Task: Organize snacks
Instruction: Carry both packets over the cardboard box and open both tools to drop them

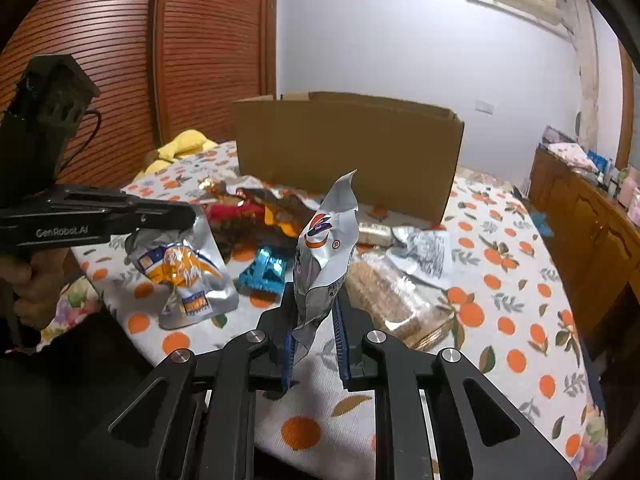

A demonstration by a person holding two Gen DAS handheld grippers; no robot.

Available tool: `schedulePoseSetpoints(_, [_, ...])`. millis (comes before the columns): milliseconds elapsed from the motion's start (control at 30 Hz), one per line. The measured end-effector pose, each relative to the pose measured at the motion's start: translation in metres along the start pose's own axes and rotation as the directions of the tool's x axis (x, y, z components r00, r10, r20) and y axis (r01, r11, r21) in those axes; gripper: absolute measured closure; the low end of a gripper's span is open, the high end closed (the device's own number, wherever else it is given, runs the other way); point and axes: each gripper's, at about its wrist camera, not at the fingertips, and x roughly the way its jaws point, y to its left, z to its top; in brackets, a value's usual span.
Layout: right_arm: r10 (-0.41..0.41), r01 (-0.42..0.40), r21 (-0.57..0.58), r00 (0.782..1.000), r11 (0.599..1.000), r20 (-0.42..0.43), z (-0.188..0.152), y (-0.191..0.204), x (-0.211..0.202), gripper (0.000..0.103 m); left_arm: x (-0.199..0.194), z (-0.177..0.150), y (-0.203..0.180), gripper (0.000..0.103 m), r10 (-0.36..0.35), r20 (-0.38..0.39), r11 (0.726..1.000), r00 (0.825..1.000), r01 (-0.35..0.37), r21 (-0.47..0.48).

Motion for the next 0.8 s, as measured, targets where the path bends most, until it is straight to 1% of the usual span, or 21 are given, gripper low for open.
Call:
schedulePoseSetpoints(200, [-0.004, 0.004, -0.017, 1.000, 1.000, 0.031, 0.015, 0.001, -0.009, 0.089, -0.011, 0.015, -0.013, 0.103, -0.023, 0.031, 0.999, 0.999, 0.022, 0.036])
schedulePoseSetpoints(333, [-0.009, 0.010, -0.021, 0.998, 1.000, 0.054, 0.028, -0.002, -0.013, 0.089, -0.018, 0.032, -0.015, 0.103, -0.032, 0.059, 0.998, 0.998, 0.029, 0.051])
schedulePoseSetpoints(633, [-0.034, 0.040, -0.054, 0.994, 0.998, 0.107, 0.071, -0.015, -0.014, 0.089, -0.029, 0.086, -0.002, 0.103, 0.010, 0.137, 0.997, 0.991, -0.021, 0.076])
schedulePoseSetpoints(800, [-0.044, 0.055, -0.076, 0.990, 0.996, 0.133, 0.101, -0.021, -0.008, 0.089, -0.033, 0.118, 0.010, 0.103, 0.051, 0.173, 0.992, 0.984, -0.069, 0.102])
